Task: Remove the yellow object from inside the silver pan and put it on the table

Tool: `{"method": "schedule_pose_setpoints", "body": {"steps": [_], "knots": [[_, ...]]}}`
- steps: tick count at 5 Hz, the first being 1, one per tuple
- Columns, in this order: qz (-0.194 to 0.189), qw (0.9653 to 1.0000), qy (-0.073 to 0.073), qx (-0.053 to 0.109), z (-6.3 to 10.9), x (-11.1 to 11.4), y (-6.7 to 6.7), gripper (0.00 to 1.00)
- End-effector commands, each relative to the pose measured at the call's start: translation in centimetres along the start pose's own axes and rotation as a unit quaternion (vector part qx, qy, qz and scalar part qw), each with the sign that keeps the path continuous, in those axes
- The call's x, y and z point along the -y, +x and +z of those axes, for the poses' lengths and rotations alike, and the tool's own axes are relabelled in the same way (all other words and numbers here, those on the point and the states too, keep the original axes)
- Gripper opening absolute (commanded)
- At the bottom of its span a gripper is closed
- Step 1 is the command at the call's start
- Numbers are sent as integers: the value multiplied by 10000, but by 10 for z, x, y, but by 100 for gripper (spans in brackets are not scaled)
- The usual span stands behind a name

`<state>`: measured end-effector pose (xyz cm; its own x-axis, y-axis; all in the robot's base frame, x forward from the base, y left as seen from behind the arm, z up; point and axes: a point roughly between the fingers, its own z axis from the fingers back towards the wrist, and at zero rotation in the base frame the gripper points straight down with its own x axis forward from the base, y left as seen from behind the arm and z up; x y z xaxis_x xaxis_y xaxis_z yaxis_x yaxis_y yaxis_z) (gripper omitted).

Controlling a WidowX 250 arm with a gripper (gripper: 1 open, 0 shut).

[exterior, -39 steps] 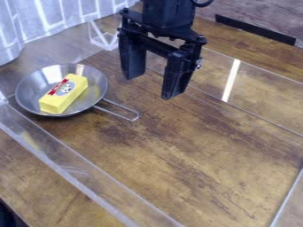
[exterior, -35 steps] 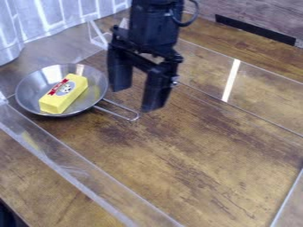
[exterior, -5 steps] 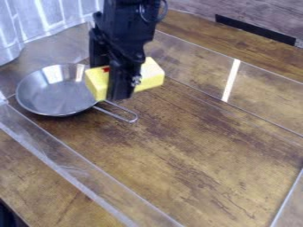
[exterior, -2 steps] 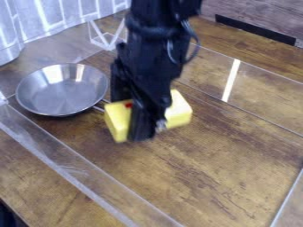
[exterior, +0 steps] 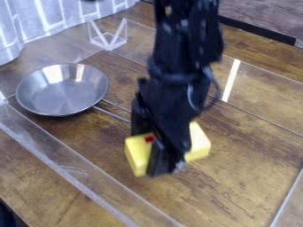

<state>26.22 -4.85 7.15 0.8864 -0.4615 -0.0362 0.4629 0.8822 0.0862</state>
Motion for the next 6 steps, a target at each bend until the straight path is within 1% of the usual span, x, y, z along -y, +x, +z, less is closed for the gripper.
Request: {"method": "schedule_pose_setpoints", "body": {"steps": [1,3,4,5,6], "knots": [[-58,9999,134,91,16,-7,9,0],[100,9998,136,39,15,-16,-9,0],[134,9998,152,23,10,-32,-22,0],[57,9998,178,23,2,-51,-32,0],[-56,9998,198,-16,-9,-60,-37,0]]}}
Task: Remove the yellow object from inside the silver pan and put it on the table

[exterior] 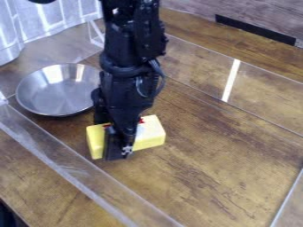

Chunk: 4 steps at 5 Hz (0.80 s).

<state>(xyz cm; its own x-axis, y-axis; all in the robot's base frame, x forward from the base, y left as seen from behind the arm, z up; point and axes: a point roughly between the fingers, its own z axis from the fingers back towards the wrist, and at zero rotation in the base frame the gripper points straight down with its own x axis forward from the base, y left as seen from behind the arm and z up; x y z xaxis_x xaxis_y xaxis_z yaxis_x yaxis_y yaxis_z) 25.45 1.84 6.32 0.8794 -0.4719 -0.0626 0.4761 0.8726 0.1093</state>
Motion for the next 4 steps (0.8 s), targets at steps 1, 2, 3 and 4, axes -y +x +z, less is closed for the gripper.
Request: {"method": "schedule_pose_setpoints", "body": {"steps": [1,2,3,4], "knots": [[11,9999,83,81,-2,-7,-1,100],[-21,9999,131,57,-15,-8,3,100],[-94,9997,222,73,-29,-7,8,100],[-129,9995,270,125,-35,-11,13,100]]}}
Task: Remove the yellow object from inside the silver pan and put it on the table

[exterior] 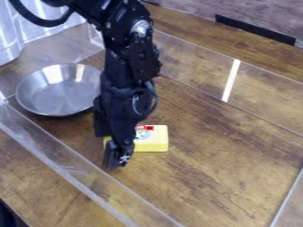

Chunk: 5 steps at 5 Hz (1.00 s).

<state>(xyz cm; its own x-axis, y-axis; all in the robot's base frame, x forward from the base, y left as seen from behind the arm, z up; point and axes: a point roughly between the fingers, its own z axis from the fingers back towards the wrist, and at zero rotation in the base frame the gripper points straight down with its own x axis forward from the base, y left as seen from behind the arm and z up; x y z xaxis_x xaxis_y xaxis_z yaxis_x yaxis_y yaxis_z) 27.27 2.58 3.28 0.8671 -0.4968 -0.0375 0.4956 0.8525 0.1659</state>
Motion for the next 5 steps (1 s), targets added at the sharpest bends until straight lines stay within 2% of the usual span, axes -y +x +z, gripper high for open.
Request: {"method": "schedule_pose_setpoints", "body": {"steps": [1,2,5], "knots": [[-64,10000,17,43,-9,-2,3,100],[-109,9999,11,64,-12,0,2,0],[-176,9998,-36,110,-20,8,-8,0]]}}
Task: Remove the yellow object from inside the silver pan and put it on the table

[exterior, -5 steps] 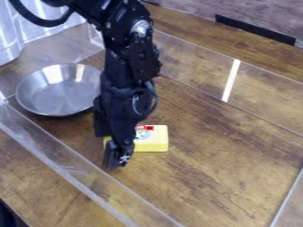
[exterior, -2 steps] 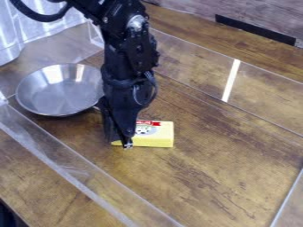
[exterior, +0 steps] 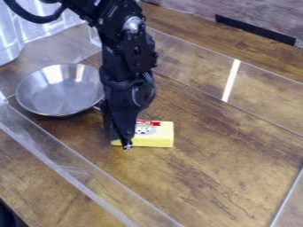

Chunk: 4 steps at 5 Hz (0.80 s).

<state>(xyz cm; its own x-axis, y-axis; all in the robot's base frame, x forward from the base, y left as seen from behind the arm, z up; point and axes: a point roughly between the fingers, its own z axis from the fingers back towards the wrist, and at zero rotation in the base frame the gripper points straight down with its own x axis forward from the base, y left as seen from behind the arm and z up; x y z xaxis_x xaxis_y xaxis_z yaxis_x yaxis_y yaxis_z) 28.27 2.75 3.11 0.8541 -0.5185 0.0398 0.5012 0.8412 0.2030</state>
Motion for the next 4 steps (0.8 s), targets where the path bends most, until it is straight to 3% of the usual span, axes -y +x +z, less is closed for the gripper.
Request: {"method": "schedule_pose_setpoints", "body": {"steps": [1,2,3,4], "knots": [[-130,9992,-242,-278,-20,16,-19,0],[-138,9992,-252,-272,-25,18,-21,100],[-145,9992,-280,-261,-27,21,-25,0],[-163,9991,-312,-236,-27,25,-29,0]]}}
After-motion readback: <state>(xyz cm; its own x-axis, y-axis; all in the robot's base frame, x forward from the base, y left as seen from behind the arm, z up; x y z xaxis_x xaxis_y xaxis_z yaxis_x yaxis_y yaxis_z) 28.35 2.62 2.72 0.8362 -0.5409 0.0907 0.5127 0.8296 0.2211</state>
